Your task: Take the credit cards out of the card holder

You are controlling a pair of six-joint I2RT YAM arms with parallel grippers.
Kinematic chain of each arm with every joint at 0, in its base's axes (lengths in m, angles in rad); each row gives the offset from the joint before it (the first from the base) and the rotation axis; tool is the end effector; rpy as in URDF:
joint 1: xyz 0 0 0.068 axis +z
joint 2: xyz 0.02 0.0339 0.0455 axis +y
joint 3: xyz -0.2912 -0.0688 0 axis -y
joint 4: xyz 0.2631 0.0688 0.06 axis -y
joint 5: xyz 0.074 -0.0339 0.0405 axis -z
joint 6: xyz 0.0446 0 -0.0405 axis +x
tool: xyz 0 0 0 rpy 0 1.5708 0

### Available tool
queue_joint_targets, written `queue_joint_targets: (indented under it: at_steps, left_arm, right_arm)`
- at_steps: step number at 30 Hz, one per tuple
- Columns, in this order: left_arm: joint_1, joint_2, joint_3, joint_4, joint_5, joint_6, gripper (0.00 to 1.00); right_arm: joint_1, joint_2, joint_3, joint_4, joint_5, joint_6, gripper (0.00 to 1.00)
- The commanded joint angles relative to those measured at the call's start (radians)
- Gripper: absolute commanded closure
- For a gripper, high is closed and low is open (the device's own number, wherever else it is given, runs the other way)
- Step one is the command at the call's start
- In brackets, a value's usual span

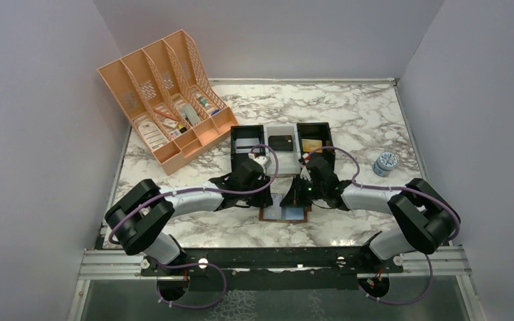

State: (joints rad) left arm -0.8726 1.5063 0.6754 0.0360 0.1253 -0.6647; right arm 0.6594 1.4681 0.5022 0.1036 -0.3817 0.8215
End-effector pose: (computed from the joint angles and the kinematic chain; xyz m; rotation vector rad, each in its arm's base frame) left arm 0.1923 -0.2378 0.1658 0.3284 2.5198 -0.8362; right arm 0.1986 0.1750 0.1332 0.0260 2.6802 1.0483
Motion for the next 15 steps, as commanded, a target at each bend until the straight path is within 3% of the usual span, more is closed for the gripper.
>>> queue_joint_targets:
  at_steps: [1,15]
  left_arm:
    - [-0.015,0.036,-0.001,-0.072,-0.033,0.014,0.66]
    - [-0.017,0.047,0.006,-0.103,-0.054,0.029,0.67]
  right_arm:
    - [-0.013,-0.02,0.021,0.02,-0.021,-0.005,0.99]
    - [-0.057,-0.034,0.009,-0.025,-0.037,-0.028,0.99]
